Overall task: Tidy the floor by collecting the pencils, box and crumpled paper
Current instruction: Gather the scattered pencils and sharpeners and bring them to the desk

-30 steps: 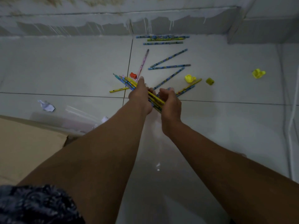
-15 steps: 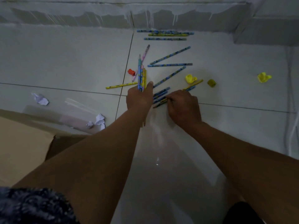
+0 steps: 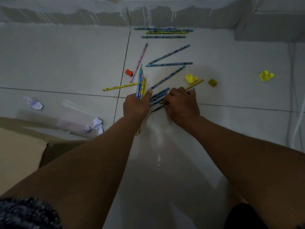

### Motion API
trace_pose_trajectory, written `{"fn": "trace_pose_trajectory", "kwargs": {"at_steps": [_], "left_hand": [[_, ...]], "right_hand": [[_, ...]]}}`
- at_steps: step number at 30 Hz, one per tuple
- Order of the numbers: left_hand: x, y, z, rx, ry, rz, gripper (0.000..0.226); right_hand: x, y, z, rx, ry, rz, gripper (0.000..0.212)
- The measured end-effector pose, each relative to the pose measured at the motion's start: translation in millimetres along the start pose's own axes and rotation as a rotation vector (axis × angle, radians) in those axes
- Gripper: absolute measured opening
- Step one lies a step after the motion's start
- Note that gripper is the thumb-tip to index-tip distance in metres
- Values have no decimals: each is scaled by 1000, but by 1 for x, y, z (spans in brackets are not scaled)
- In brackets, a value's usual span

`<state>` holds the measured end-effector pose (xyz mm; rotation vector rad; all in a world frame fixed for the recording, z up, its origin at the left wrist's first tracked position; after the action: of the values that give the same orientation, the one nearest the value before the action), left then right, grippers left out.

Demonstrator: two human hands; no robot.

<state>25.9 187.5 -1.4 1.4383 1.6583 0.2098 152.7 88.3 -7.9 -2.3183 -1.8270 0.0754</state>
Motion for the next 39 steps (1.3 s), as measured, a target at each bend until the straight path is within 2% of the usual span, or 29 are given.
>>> {"fn": "trace_pose_trajectory", "kwargs": {"at_steps": [6, 9, 12, 15, 20, 23, 26, 28, 32, 35, 39], "left_hand": [[1, -3, -7, -57, -15, -54, 50], [-5, -4, -11, -56, -34, -48, 51], [-13, -4, -12, -58, -80, -67, 61], [-20, -1, -8, -126, -165, -122, 64], [-24, 3, -4, -262, -260, -167, 45], [-21, 1, -6, -282, -245, -187, 41], [-13, -2, -9, -267, -184, -195, 38], [-7, -6, -9, -278, -157, -172, 42], [-1, -5, -5, -341, -167, -100, 31], [-4, 2, 1, -367, -163, -57, 25], [-6, 8, 8, -321, -122, 19, 26]], "right_hand": [[-22, -7, 10, 37, 8, -36, 9], [-32, -6, 7, 110, 67, 38, 12], [-33, -4, 2, 332, 158, 250, 10], [-28, -12, -3, 619, 236, 374, 9], [-15, -31, -4, 869, 236, 436, 9], [-10, -33, -5, 951, 223, 457, 10], [-7, -16, -7, 889, 219, 500, 12], [-7, 1, -7, 723, 205, 459, 17], [-12, 23, -2, 395, 32, 370, 35], [-14, 25, 2, 313, 4, 328, 42], [-13, 22, -1, 205, 17, 317, 32]]}}
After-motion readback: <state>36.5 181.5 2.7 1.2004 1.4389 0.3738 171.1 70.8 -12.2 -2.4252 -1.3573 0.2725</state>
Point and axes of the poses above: each hand's wrist, its own x-axis towards the middle knuckle, its own z-axis out of the palm, y = z × x, the point moved 4 cm from there along x, towards the middle knuckle, and after that the axes turned 8 degrees about -z, right-handed, at the moved point
